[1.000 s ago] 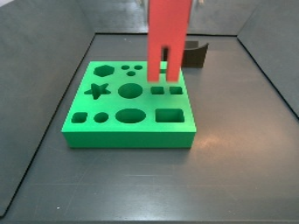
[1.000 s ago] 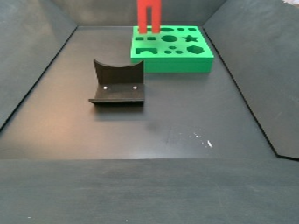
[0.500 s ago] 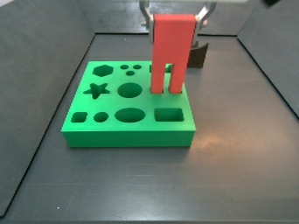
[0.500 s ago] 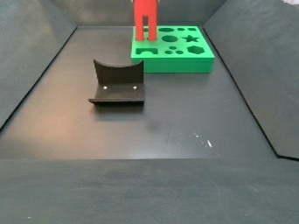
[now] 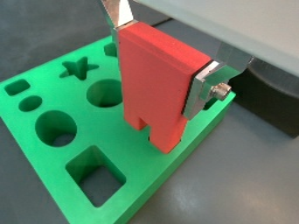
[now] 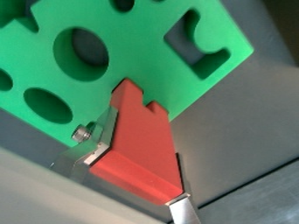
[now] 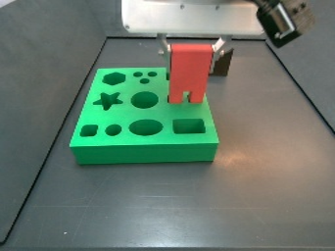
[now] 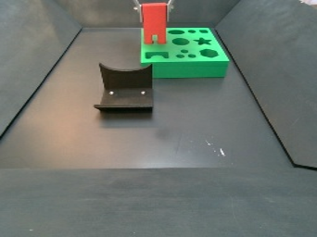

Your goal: Insert the double-square object.

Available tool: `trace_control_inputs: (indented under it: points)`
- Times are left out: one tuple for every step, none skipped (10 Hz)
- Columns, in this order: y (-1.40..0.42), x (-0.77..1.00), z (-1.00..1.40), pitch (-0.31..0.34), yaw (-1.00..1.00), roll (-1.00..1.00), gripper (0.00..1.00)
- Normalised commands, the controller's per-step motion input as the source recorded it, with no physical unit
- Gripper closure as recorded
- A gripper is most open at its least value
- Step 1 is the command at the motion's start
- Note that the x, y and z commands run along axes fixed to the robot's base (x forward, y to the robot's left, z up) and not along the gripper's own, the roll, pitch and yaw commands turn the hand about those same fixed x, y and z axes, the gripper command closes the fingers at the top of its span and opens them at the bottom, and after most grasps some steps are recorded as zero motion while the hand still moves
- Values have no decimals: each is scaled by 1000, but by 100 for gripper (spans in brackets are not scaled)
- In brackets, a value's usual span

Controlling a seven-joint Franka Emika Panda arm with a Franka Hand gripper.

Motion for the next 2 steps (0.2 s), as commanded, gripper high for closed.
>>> trace_control_inputs:
  points:
    - [77, 0, 0, 0, -9, -61, 100]
    - [0, 0, 0, 0, 0, 0, 100]
